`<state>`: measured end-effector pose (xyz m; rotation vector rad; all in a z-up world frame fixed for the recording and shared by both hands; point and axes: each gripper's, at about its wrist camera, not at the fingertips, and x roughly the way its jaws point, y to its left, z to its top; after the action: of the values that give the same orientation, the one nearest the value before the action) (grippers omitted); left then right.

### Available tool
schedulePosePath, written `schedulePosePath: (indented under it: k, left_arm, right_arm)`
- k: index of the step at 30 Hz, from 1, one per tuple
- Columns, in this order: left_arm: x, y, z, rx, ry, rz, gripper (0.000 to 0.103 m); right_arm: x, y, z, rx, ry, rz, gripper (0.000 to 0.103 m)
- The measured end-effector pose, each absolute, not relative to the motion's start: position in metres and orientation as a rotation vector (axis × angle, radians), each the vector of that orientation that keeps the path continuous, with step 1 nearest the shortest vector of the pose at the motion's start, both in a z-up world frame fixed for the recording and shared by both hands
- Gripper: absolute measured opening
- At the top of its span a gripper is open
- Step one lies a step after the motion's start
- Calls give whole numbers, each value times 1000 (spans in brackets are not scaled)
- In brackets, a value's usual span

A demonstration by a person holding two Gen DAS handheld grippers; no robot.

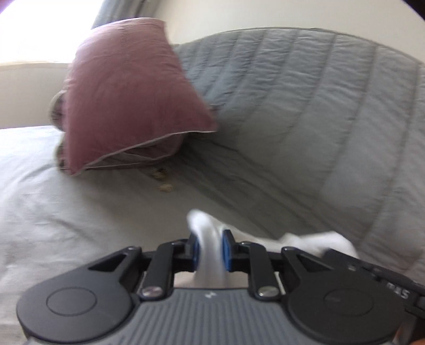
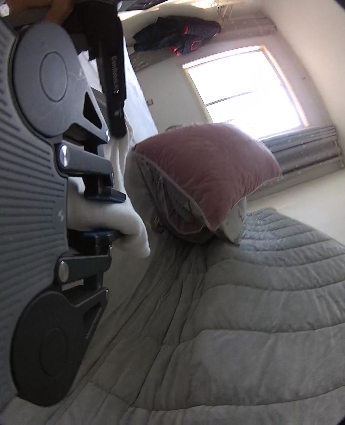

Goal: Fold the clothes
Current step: 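Lower the pants onto the clothes stack and open both grippers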

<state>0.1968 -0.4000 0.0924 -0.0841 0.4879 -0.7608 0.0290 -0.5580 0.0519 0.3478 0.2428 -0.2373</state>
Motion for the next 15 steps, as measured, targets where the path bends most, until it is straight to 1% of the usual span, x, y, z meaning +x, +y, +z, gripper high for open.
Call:
schedulePosePath:
  k: [2, 4, 9, 12, 15]
  left_arm:
    - [200, -394, 90, -78, 475, -714, 18]
    - [200, -382, 92, -97, 461, -706, 18]
    - [183, -358, 97, -168, 392, -789, 17]
    - [173, -354, 92, -170, 409, -851, 17]
    - [165, -359, 78, -114, 453, -842, 17]
  right_arm:
    - [24, -560, 50, 338, 247, -274, 38]
    - [15, -559, 54, 315, 224, -305, 41]
    - [-6, -550, 66, 279, 170, -282, 41]
    - [-11, -539, 70, 235, 166, -244, 41]
    - [-5, -530, 64, 171, 205, -232, 41]
